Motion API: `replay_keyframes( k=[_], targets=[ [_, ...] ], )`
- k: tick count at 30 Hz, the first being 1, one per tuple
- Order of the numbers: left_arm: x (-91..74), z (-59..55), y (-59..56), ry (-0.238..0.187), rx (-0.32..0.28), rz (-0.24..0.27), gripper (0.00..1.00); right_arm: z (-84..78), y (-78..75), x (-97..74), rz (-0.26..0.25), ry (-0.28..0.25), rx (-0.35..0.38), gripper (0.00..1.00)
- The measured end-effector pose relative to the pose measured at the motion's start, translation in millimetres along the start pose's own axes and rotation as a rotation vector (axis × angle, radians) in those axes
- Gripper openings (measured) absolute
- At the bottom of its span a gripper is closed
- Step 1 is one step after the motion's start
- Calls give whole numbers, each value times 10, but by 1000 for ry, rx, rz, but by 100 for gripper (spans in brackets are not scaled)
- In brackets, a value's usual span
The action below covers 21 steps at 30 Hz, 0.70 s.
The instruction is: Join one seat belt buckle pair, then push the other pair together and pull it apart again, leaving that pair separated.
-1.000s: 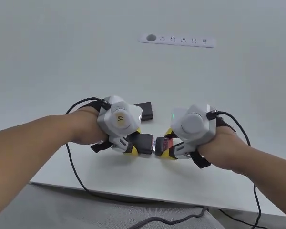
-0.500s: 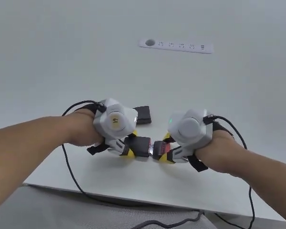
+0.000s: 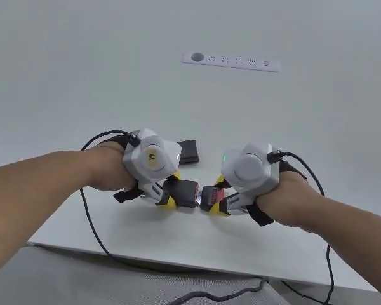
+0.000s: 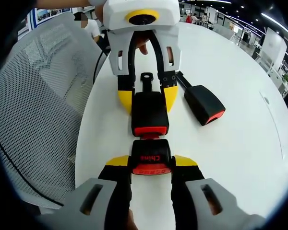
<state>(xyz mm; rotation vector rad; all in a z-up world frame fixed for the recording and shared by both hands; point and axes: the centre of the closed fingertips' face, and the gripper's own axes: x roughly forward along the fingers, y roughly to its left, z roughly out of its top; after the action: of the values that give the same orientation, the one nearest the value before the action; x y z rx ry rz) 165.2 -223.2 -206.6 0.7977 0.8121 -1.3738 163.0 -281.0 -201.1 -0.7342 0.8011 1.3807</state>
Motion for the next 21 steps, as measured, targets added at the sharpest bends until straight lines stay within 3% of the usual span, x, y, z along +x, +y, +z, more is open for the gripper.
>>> replay_keyframes(
  k=[13,21],
  targets=[
    [-8,4,-10,6,-2,4,32,4,-3,4,-5,-8,5,29],
    [-19,23,-30,35,-41,4,33,9,3,5,-5,-6,3,30]
  ],
)
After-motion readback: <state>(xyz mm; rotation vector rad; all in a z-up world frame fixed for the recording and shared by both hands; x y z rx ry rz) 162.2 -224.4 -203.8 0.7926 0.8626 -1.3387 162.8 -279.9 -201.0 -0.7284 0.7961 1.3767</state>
